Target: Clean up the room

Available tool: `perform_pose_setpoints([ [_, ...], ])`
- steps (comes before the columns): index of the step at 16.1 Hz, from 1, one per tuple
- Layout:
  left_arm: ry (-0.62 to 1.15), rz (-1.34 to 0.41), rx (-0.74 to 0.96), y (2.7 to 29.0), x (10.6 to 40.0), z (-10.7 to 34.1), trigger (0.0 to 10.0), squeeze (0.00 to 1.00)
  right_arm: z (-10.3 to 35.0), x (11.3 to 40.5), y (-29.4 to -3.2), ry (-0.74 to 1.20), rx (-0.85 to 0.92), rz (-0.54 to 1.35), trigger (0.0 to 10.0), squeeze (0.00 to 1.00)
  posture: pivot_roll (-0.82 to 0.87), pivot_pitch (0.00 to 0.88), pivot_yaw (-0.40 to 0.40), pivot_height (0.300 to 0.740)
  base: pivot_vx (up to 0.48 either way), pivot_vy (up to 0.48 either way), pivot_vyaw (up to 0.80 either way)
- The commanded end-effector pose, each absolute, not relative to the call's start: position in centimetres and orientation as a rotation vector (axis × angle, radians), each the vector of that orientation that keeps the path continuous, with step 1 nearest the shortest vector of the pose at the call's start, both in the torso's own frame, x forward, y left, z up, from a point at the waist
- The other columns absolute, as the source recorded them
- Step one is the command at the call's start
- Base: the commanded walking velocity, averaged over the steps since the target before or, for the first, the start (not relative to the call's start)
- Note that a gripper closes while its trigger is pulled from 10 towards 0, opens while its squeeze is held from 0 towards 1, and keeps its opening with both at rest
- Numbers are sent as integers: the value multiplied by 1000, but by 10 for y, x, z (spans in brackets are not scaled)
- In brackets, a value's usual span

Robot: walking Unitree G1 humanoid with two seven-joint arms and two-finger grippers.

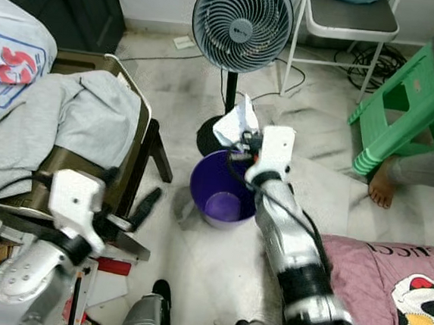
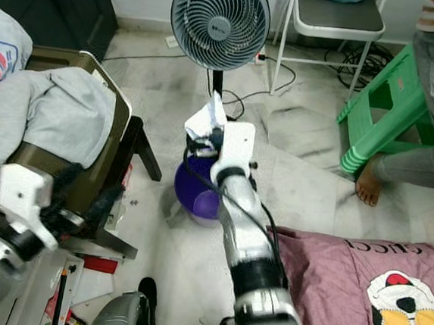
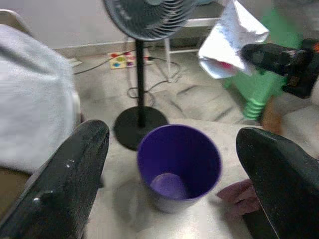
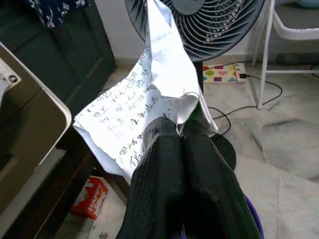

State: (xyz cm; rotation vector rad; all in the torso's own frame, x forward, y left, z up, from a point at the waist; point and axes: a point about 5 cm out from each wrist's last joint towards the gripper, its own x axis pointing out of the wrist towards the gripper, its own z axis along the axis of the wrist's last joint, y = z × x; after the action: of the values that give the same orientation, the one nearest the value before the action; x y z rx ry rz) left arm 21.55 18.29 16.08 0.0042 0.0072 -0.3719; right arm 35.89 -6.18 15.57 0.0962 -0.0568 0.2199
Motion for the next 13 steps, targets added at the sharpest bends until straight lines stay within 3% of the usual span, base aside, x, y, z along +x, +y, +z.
perform_pose_setpoints([
  [1, 13, -348, 36, 186, 213, 161, 10000, 0, 153, 361, -59, -42, 120, 210, 10000, 0, 160, 338, 31, 740, 0, 0, 0],
  [6, -3, -369, 31, 180, 216, 160, 10000, 0, 152, 361, -58, -42, 115, 205, 10000, 0, 140, 326, 31, 740, 0, 0, 510],
  [13, -33, -344, -1, 175, 223, 158, 10000, 0, 145, 356, -64, -47, 109, 205, 10000, 0, 111, 260, 8, 740, 0, 0, 0],
])
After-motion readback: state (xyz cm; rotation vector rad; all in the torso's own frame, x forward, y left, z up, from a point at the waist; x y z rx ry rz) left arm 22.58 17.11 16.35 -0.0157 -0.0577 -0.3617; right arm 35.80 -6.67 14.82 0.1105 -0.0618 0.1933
